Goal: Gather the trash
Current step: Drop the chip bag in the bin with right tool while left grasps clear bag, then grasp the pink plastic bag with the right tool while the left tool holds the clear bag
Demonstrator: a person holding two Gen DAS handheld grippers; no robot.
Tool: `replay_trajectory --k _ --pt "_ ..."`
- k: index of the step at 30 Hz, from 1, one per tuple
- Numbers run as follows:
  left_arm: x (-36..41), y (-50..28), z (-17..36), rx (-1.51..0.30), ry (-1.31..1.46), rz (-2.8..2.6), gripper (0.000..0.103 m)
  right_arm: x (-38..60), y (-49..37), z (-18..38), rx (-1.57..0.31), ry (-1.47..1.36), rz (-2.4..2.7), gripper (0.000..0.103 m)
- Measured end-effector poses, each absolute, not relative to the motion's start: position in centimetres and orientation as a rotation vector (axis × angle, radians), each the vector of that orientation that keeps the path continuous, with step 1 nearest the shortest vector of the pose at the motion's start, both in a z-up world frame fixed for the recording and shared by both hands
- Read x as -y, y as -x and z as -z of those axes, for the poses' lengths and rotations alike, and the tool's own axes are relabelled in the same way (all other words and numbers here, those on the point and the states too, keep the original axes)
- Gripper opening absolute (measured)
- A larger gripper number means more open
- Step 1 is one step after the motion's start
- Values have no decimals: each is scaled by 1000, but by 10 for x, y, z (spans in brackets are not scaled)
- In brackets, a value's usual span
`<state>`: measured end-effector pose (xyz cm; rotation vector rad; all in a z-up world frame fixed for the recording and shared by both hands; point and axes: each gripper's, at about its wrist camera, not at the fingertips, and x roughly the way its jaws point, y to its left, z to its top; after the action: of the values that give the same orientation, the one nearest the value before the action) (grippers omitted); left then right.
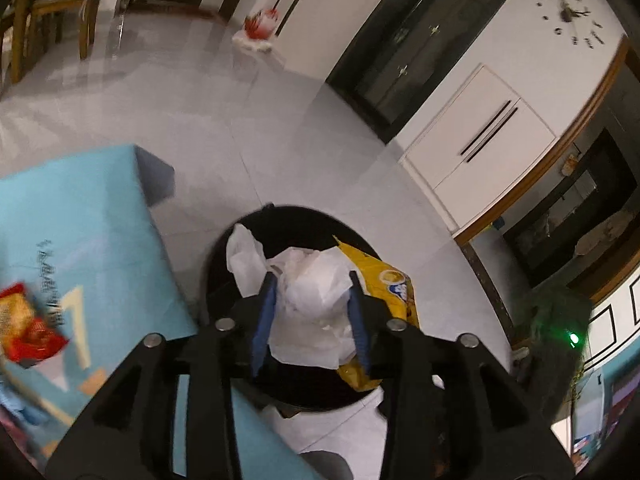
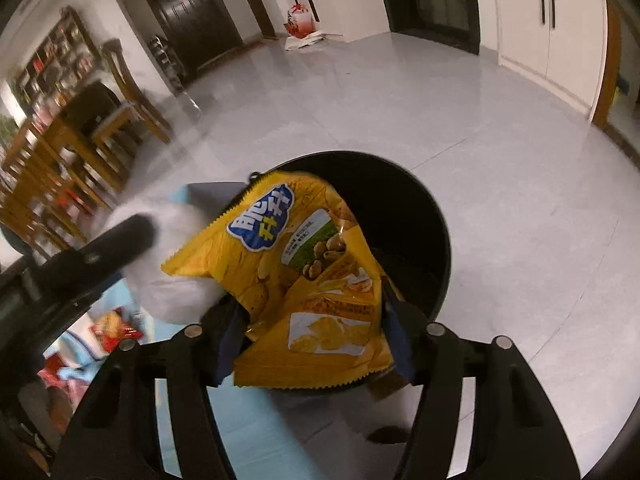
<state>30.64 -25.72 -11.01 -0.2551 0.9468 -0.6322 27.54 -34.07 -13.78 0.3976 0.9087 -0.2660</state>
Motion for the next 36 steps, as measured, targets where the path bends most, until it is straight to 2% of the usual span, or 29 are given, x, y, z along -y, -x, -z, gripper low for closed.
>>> replay_trajectory --k 1,2,7,17,24,29,33,36 --pt "261 -310 114 -952 243 619 68 349 -270 141 -925 -396 283 71" --pt "264 -312 116 -948 237 605 84 351 -272 147 -953 -398 303 74" --pt "251 -315 115 -935 237 614 90 373 -267 154 -971 -418 350 83" --pt "182 -260 114 -901 126 493 94 347 -270 130 -913 -532 109 85" --pt "74 -219 78 -829 155 400 98 280 -279 118 -943 -426 -49 85" --pt "-32 -193 59 -780 181 213 99 230 -277 116 -964 -358 -175 85" --pt "-121 -172 66 -752 329 38 99 194 -273 121 -989 -373 -322 85" --pt "-164 -164 92 -815 529 -21 99 162 -266 128 -1029 -373 -461 85"
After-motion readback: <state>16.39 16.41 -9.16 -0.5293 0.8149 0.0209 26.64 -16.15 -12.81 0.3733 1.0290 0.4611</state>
